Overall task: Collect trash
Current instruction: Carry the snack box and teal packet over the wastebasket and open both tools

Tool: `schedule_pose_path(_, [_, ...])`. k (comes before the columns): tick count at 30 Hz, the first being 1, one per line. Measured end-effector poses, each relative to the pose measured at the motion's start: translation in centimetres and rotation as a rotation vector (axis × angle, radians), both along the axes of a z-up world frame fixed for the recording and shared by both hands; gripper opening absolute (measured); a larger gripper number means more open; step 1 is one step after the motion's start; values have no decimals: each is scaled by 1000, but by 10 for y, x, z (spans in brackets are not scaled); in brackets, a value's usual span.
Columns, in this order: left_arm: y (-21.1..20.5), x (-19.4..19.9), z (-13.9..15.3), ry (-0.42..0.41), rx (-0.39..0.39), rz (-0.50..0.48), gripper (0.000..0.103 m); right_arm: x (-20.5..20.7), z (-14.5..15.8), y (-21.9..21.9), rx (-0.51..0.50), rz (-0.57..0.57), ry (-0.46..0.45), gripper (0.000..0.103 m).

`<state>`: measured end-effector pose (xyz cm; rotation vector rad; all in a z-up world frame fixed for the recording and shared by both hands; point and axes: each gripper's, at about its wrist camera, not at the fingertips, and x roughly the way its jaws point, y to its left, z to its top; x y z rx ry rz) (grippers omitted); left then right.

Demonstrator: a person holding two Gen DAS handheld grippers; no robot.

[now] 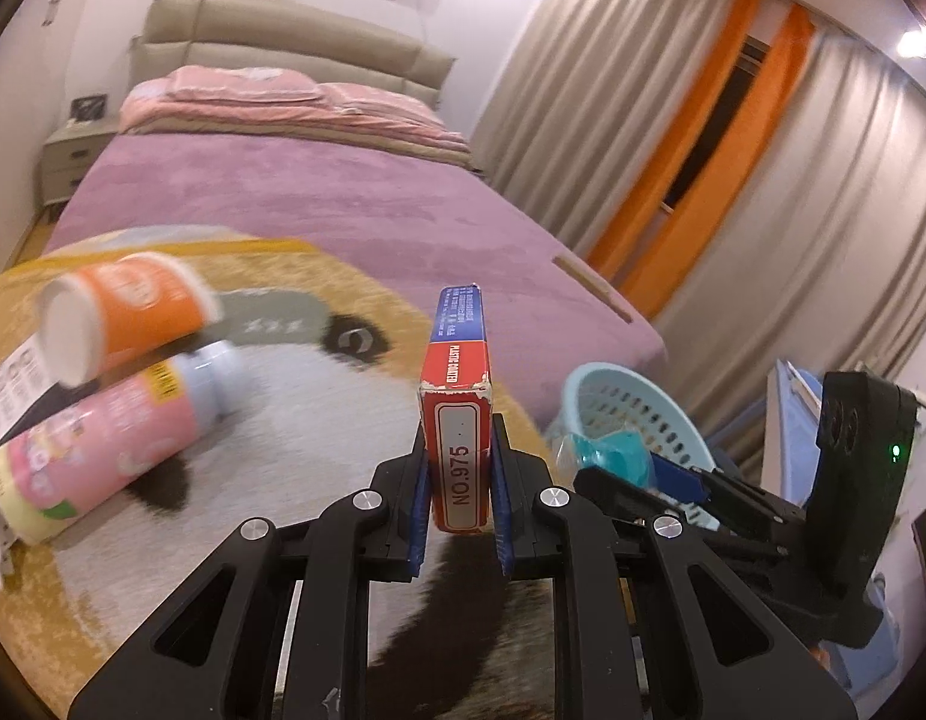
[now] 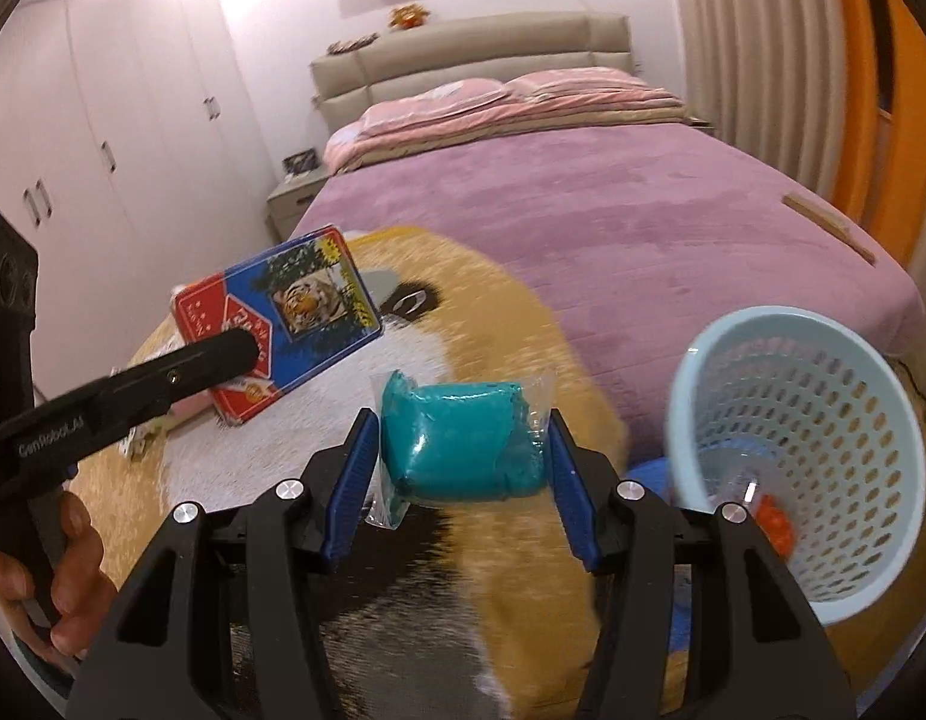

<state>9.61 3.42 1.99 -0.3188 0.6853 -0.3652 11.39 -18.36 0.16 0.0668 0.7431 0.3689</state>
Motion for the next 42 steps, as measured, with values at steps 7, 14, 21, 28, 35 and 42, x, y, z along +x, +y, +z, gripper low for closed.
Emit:
schedule_pose_path(7, [-55, 12, 7, -13, 22, -106, 16, 3, 10, -60, 50, -128, -5, 52])
schedule_pose_path(14, [-109, 28, -6, 17, 56, -208, 16, 3, 9, -125, 103, -250, 18, 52])
schedule_pose_path(21, [-161, 40, -15, 40, 82, -295, 16, 5, 1, -175, 113, -371, 42, 52])
schedule_pose_path(28, [-202, 59, -27, 86, 97, -351, 16, 13, -17, -211, 101, -469, 97, 53])
schedule_pose_path(35, [-217, 69, -47, 144, 90, -355, 31, 24, -45, -231, 104, -507, 183, 53])
schedule_pose_path(42, [-206, 63, -49, 139, 86, -324, 53, 23, -51, -239, 143, -532, 199, 67])
